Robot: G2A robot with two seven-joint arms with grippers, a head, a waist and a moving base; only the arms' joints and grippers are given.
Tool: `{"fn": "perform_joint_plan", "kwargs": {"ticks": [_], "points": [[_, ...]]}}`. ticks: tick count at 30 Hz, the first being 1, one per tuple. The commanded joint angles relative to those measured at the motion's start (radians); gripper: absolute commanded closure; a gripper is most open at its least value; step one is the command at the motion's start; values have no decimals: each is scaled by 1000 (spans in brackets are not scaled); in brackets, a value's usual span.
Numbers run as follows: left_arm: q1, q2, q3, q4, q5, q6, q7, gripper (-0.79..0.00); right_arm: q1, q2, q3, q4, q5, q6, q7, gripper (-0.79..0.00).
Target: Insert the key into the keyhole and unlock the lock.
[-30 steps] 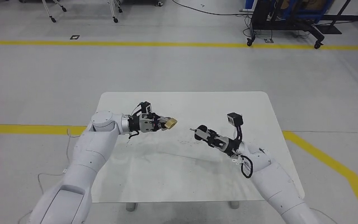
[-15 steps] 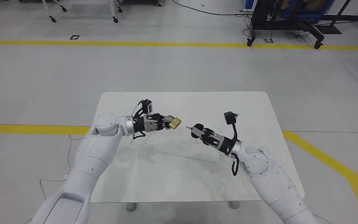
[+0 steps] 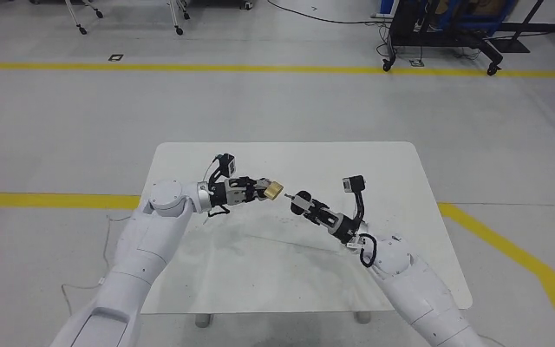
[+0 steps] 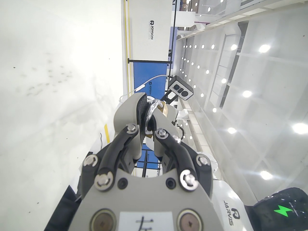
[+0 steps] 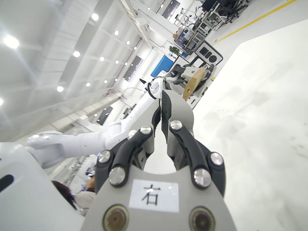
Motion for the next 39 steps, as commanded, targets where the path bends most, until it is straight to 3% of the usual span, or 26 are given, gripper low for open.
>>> {"fn": "perform_joint_plan", "kwargs": {"ticks": [1,6,20,39], "points": [[11,4,-7,-21,16,-13,25,0,8,-3,-11,5,12,49,2,0],[40,12,-18,-70,41,-27,59,0,3,-7,-15,-15,-14,160,-54,0],[62,22,-31,-107,44,-20,73,0,-5,-11,-13,-37,59,209,10,0],[89,33,-30,-159,94,-44,129,0,-2,-25,-23,-34,20,255,-65,0]]}}
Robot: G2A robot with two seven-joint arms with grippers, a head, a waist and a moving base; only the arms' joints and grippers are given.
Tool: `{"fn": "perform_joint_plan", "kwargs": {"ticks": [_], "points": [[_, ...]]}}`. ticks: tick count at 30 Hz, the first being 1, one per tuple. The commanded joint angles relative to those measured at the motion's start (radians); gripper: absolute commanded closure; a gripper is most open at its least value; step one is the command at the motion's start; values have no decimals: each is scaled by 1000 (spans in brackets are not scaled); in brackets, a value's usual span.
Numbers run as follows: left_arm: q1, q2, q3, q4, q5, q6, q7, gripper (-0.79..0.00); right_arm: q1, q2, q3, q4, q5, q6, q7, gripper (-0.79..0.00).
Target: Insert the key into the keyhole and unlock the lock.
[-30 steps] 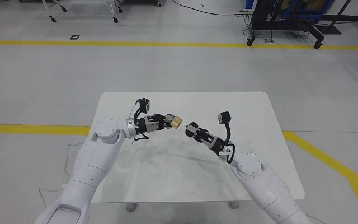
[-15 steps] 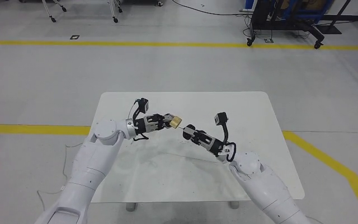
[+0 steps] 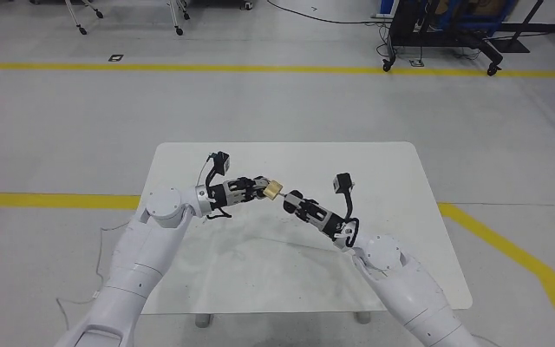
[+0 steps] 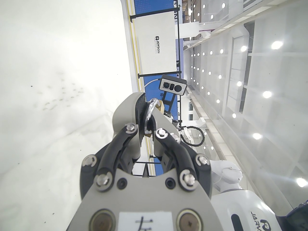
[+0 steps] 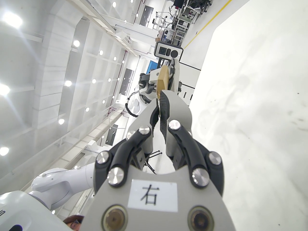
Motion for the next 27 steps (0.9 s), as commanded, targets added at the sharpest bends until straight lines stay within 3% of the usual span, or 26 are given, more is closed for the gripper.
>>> {"fn": "perform_joint_plan", "kwargs": {"ticks": [1,15,27], "points": [[1,1,0,-2,-2,3,2,0,-2,0,3,-1,1,-1,0,0],[5,5,5,-12,24,-4,30,0,4,-8,0,7,-3,17,1,0],[33,9,-6,-51,51,-24,120,0,2,-18,-11,12,20,26,-18,0]]}}
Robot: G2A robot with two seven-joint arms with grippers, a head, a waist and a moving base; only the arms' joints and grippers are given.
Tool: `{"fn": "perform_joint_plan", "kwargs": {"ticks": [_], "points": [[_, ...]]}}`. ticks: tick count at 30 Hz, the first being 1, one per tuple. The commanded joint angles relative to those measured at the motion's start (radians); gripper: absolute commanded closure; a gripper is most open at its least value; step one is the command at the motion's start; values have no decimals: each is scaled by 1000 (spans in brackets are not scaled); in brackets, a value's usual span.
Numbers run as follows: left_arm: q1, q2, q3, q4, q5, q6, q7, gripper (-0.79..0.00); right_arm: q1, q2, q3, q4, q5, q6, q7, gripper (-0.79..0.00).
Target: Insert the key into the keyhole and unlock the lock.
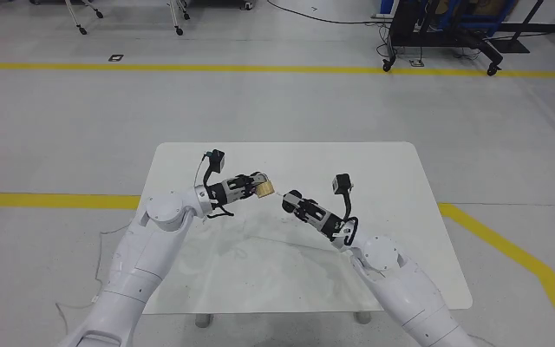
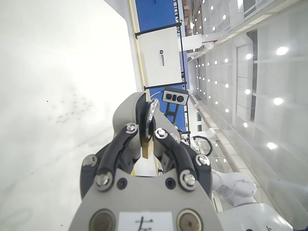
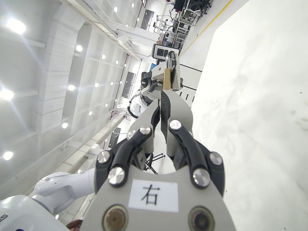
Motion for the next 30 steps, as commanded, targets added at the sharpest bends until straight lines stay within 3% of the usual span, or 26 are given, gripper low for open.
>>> {"fn": "perform_joint_plan", "kwargs": {"ticks": [1,8,14,18,25,30], "points": [[3,1,-2,-4,0,-1,4,0,4,-3,-7,5,6,8,-2,0],[16,2,-7,-21,12,-13,49,0,18,-19,-46,20,32,18,-19,0],[60,0,-38,-54,-37,-29,183,0,25,-43,-79,58,102,-56,-102,0],[74,-3,-43,-57,-156,29,120,0,43,-60,-107,80,176,-123,-81,0],[74,-3,-43,-57,-156,29,120,0,43,-60,-107,80,176,-123,-81,0],[99,-7,-41,-79,-163,61,197,0,39,-60,-105,73,104,-110,-133,0]]}}
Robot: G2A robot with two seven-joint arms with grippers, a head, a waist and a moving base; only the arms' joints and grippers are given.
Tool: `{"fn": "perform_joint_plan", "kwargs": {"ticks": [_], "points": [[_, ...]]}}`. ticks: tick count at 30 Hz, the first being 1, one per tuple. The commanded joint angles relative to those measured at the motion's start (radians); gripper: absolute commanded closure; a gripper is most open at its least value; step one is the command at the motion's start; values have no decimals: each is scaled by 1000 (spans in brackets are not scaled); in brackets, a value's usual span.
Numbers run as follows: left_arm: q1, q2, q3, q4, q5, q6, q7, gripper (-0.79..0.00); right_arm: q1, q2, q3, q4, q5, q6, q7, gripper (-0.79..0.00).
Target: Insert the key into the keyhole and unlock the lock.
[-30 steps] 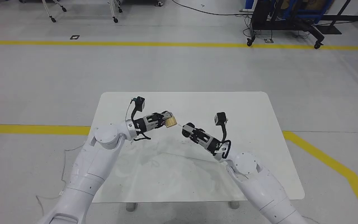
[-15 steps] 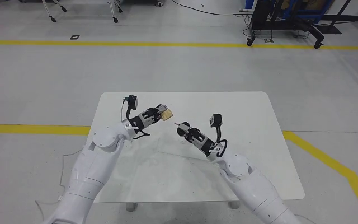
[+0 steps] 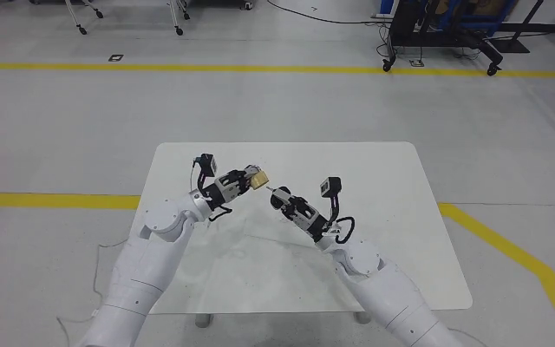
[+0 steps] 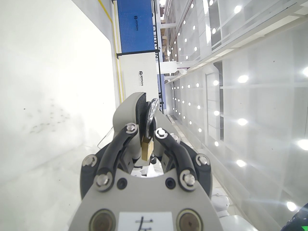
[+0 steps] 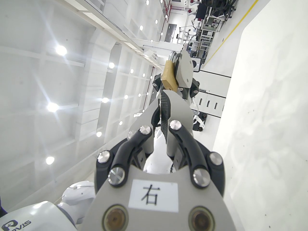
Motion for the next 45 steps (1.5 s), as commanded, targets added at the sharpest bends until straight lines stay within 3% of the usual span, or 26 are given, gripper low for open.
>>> {"fn": "perform_joint_plan", "kwargs": {"ticks": [1,6,11,27,45], "points": [[8,-1,0,-7,-5,14,29,0,-9,-2,-4,-17,-119,22,-99,0],[13,-2,2,-27,32,35,89,0,-25,-22,-57,-59,-221,114,-241,0],[19,-1,6,-45,82,31,117,0,-16,-41,-75,-38,-210,126,-319,0],[35,1,8,-82,170,43,165,0,-21,-64,-66,-21,-240,105,-353,0],[44,-1,4,-92,175,34,162,0,-40,-78,-40,-57,-290,163,-369,0]]}}
